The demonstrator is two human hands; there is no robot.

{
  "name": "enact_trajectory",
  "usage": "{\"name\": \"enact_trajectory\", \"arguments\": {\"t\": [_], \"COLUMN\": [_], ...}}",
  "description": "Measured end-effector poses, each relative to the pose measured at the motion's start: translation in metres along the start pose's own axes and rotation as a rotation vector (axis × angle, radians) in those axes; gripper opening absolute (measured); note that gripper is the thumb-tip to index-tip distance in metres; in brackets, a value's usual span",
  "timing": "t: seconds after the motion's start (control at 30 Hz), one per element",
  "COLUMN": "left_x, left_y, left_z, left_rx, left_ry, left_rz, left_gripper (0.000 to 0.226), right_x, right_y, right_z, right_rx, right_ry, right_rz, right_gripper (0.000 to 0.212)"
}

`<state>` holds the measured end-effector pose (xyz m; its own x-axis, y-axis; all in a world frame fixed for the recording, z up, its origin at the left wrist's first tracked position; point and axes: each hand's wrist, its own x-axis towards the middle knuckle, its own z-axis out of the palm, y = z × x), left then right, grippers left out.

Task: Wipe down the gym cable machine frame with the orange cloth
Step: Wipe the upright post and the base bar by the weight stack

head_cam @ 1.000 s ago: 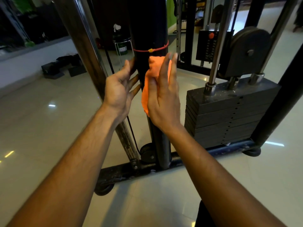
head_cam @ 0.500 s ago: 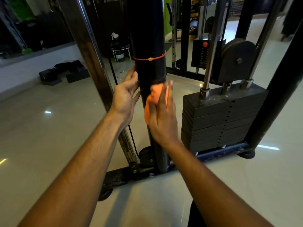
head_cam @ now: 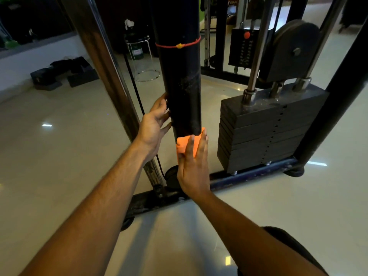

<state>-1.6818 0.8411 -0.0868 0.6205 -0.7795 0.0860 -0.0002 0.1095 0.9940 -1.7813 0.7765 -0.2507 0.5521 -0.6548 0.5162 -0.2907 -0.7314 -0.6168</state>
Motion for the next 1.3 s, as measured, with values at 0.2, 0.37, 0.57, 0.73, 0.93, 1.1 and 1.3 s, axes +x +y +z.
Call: {"name": "enact_trajectory", "arguments": {"t": [0.2, 0.37, 0.57, 0.73, 0.93, 1.1, 1.3], "left_x": [0.005, 0.011, 0.005, -0.002, -0.004, 0.001, 0.004], "left_y": [-0.028, -0.033, -0.058, -0.102, -0.144, -0.170, -0.195], "left_z": [-0.009, -0.009, -0.024, -0.027, -0.026, -0.025, -0.021], "left_rx": [0.001, 0.021, 0.065, 0.045, 0.069, 0.104, 0.162], "left_ry": [-0.048, -0.065, -0.147, -0.138, -0.111, -0.135, -0.091], "left_rz": [-0.089, -0.096, -0.164, -0.204, -0.195, -0.126, -0.017], "left_gripper": [0.045, 0.042, 0.041, 0.045, 0.049, 0.040, 0.043], "right_x": [0.028, 0.008, -0.018, -0.008, -0.066, -0.038, -0.088], "right_y": [-0.011, 0.001, 0.014, 0.024, 0.075, 0.053, 0.111], "right_z": [-0.011, 0.008, 0.022, 0.035, 0.070, 0.074, 0.102], "right_rx": [0.124, 0.037, 0.145, 0.109, 0.067, 0.144, -0.013], "right_ry": [0.057, 0.054, 0.001, 0.116, -0.025, 0.151, -0.018], "right_rz": [0.000, 0.009, 0.076, 0.037, 0.100, 0.170, 0.056], "right_gripper": [0.081, 0.091, 0.082, 0.080, 0.082, 0.079, 0.097]}}
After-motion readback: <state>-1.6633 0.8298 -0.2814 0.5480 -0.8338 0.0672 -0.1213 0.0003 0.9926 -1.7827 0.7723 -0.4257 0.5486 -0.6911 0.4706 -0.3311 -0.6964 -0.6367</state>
